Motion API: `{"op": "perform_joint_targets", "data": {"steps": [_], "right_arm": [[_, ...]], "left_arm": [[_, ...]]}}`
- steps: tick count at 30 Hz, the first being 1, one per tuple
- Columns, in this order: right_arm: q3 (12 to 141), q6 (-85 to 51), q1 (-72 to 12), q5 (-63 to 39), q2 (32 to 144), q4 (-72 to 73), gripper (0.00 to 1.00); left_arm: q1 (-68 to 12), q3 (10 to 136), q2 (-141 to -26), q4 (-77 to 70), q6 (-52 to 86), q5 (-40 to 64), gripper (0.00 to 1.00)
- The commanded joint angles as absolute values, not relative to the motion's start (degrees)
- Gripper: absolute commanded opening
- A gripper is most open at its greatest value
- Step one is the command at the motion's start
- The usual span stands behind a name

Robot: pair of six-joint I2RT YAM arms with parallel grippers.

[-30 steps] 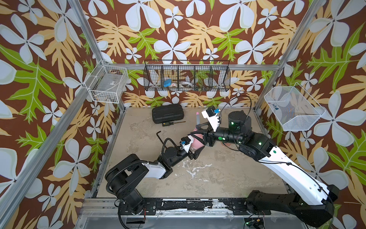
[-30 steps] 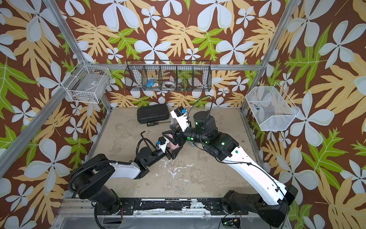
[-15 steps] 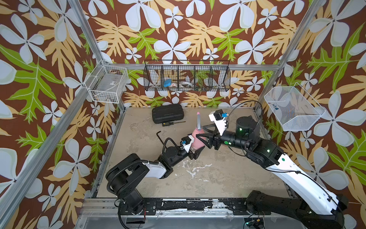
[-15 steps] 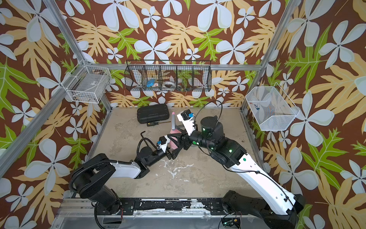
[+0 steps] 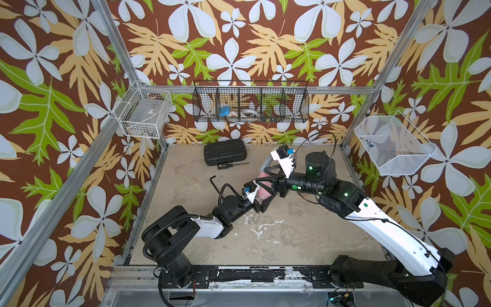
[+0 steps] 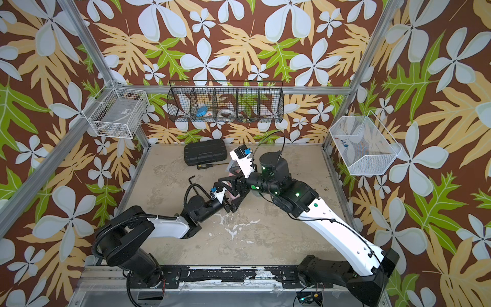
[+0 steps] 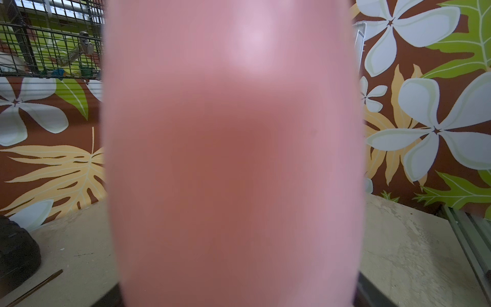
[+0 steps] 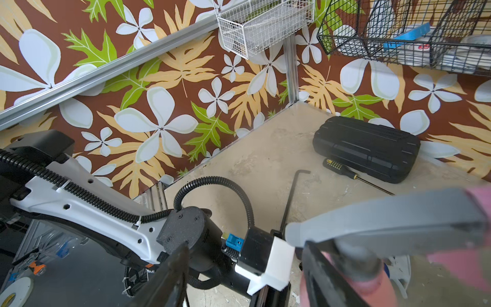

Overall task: Attach spray nozzles to spray bottles
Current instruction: Screw the spray nozzle on the spray bottle.

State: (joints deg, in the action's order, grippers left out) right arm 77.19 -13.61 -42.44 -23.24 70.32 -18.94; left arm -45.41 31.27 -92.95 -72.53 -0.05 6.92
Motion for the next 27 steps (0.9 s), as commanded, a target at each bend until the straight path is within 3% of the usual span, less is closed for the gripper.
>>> {"op": "perform_joint_targets", "data": {"steps": [1,12,16,19,27], "right_arm": [[78.53,-14.72,-42.54,-23.09,71.46,-16.79,0.67],[91.91,-10.72,-42.53,-23.25,78.76,-26.55,0.68],[93.84,-6.38,-37.89,-22.98,75.49,-28.12,0.79],[92.52,-5.87,-29.53,-29.96,75.68,-28.12,0.86],[88.95,-3.4,-28.65,-38.54,78.25,-29.64,0.82]], "left_arm": [[-45.38,31.74,-92.88,-73.92,0.47,7.79,0.6],[-45.2,31.39,-93.03,-72.47,-1.92,8.02,0.61],[-43.92,30.77,-93.46,-72.89,-3.08,12.15,0.62],[-43.03,30.72,-93.52,-73.65,-3.0,15.75,0.63],[-42.19,31.97,-93.3,-70.61,-2.2,21.08,0.63]]}}
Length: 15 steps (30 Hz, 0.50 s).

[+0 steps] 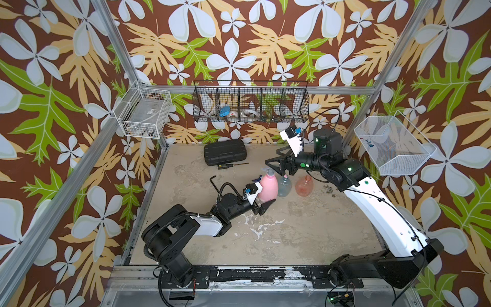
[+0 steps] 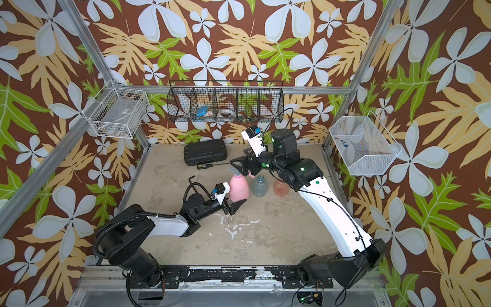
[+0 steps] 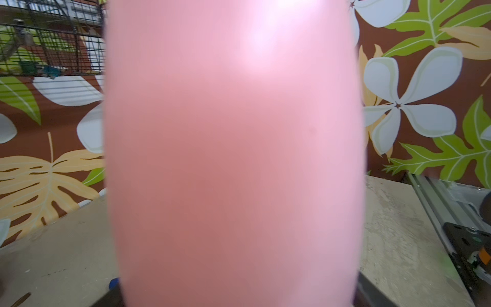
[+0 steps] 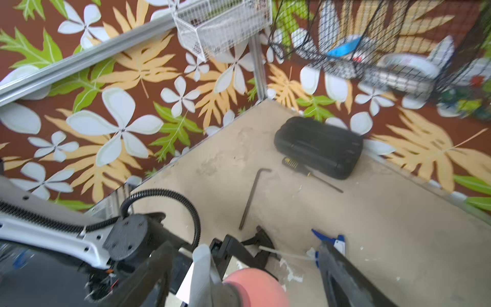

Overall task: Attach spray nozzles to spray bottles
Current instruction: Screw the spray nozzle on the spray bottle.

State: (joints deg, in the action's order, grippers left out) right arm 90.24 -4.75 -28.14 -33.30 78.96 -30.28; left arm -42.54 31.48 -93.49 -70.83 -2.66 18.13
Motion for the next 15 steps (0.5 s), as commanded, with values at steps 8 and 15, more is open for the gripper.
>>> {"op": "perform_joint_targets", "data": {"steps": [8,15], "right_arm": [[86.05,-0.98,-32.78,-29.05,77.49,-30.48,0.58],[86.24,-0.26,-34.06,-20.74,77.38,-32.06,0.4]], "left_arm": [[-41.53,32.91,-92.74,-68.45,-1.12,23.44,0.63],[-41.57,33.4,-91.8,-67.12,-1.62,23.25,0.63]]}}
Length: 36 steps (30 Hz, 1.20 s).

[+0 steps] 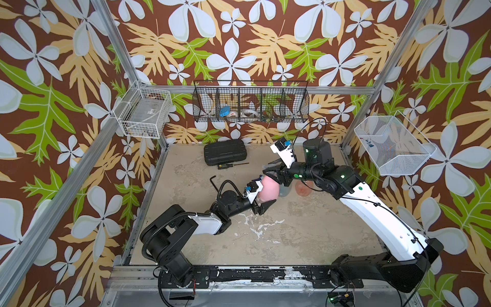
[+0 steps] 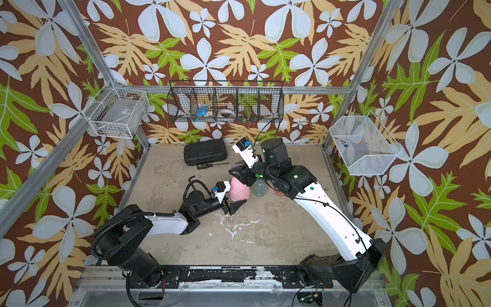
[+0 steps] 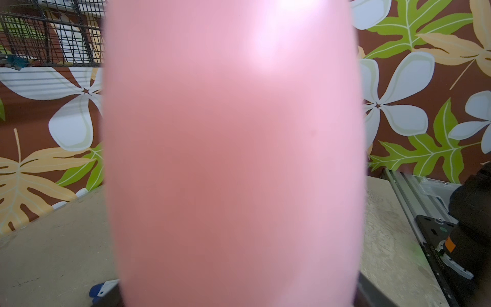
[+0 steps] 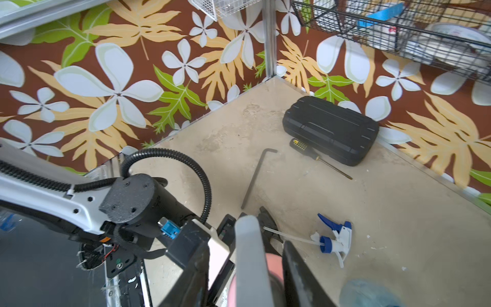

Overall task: Attach spray nozzles to spray bottles
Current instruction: Screw the spray nozzle on the spray bottle.

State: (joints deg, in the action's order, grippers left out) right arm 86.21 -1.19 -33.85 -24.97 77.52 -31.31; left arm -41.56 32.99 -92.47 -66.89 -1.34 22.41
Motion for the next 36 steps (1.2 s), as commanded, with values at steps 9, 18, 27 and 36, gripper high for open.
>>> {"op": "perform_joint_targets", "data": {"steps": [9,18,27,36], "right_arm": [[84.89,-0.85,-34.46,-20.82,76.16,-31.6,0.15],[82.27,-6.21,-36.61,-12.37,76.71,-29.92,0.0],[80.77,-24.43,-44.52,13.35,80.18,-28.94,0.0],[84.59,-41.75,-48.95,24.5,84.49,-33.63,0.0]], "left_arm": [[-41.57,33.4,-91.14,-66.31,-2.47,21.6,0.63],[-41.54,34.09,-91.4,-70.14,1.2,11.52,0.61],[-42.81,35.61,-92.94,-71.4,2.05,-0.74,0.59],[-45.35,35.3,-93.96,-71.79,-0.52,-10.69,0.59]]}}
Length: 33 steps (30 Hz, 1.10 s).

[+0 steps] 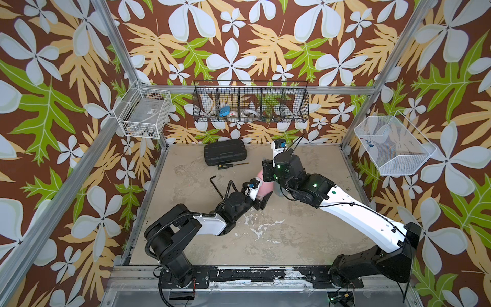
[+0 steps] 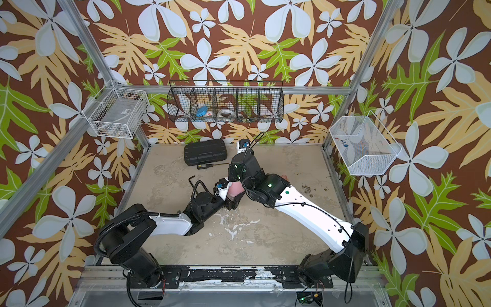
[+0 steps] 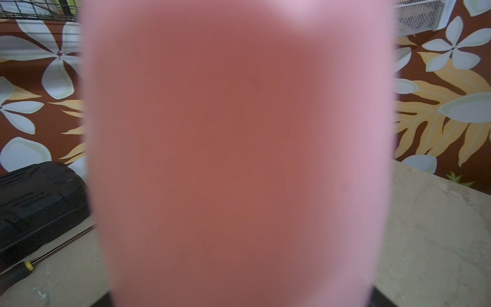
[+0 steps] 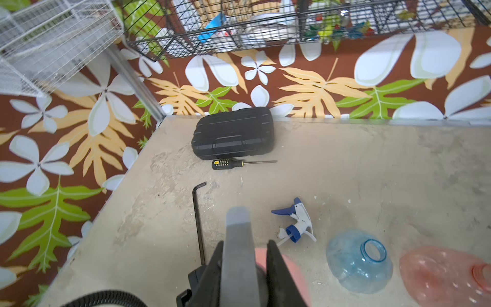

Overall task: Attach spray nozzles to spray bottles
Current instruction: Screw the spray nozzle on the spray bottle.

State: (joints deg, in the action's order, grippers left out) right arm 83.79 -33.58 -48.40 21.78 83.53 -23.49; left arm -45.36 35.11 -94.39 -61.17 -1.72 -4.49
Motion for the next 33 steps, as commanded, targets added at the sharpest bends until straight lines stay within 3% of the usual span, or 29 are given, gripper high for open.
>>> {"op": "perform_joint_targets", "data": {"steps": [1,6,8,12,16,20,24,26,33], "right_arm": [[85.52,-41.7,-49.06,25.13,84.86,-34.6,0.0],[90.09,-33.85,-49.07,26.81,84.83,-36.86,0.03],[92.38,-28.94,-49.07,25.37,84.43,-37.11,0.17],[95.94,-18.72,-48.64,15.63,82.15,-35.77,0.56],[97.2,-15.16,-44.29,1.95,78.66,-36.24,0.68],[90.68,-15.38,-34.86,-9.29,72.55,-31.26,0.66],[82.93,-18.54,-26.99,-17.71,68.82,-24.25,0.43],[81.92,-18.45,-27.07,-20.87,69.66,-23.38,0.39],[82.91,-12.72,-34.15,-23.64,71.91,-23.39,0.45]], "left_arm": [[-45.3,34.93,-93.89,-71.97,-0.61,-10.42,0.59],[-45.3,34.58,-93.52,-69.38,-1.66,-6.01,0.6],[-45.31,34.44,-93.63,-68.71,-2.14,-3.63,0.6],[-44.53,34.23,-93.87,-67.55,-2.18,2.89,0.62],[-42.35,34.11,-92.76,-65.78,0.1,12.19,0.62],[-40.49,34.1,-90.62,-64.12,0.91,20.63,0.63],[-39.72,34.87,-89.41,-62.77,1.93,25.66,0.64],[-39.73,35.57,-89.62,-62.33,2.6,26.63,0.64],[-39.73,36.72,-90.88,-63.37,5.36,29.84,0.64]]}}
